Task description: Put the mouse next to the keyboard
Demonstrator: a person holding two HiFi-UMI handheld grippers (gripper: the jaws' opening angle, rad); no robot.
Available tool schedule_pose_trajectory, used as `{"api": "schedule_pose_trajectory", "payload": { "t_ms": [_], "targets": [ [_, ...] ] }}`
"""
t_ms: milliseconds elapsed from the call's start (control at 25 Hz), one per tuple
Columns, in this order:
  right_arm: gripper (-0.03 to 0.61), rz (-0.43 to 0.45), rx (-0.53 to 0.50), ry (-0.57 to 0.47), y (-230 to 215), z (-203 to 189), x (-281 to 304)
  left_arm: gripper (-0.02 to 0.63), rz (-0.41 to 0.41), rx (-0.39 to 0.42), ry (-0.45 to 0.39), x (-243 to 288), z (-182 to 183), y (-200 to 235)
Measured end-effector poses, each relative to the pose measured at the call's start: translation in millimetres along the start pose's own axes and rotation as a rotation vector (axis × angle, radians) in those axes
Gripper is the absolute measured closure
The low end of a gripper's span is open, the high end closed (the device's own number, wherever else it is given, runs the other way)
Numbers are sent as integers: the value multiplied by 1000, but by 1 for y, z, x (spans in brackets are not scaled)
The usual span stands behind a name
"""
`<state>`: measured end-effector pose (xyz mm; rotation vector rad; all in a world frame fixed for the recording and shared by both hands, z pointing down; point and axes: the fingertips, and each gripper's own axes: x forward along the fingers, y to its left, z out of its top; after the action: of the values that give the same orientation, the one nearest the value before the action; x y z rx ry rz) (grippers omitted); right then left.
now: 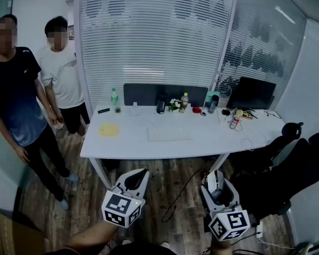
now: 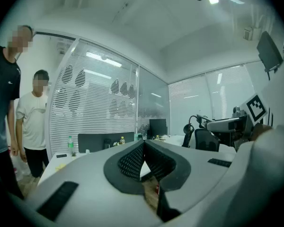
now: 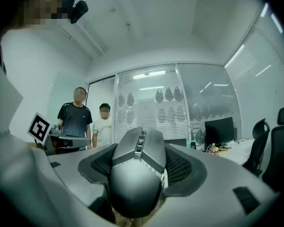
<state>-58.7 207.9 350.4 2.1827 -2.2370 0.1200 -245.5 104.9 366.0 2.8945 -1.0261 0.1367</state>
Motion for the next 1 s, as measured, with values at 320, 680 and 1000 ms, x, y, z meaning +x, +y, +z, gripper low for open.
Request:
{"api": "schedule_pose_trajectory", "payload": {
  "t_ms": [320,680,1000],
  "targets": [
    [273,13,26,-5,-8,-1,-5,584,10,9,3,3,-2,-7],
    [272,31,58,-26,-14,3,-8,584,14,2,4,5,-3,-14],
    [272,49,43,-33,-39,8,-15,584,2,-12,2,25,1,-38]
  ]
}}
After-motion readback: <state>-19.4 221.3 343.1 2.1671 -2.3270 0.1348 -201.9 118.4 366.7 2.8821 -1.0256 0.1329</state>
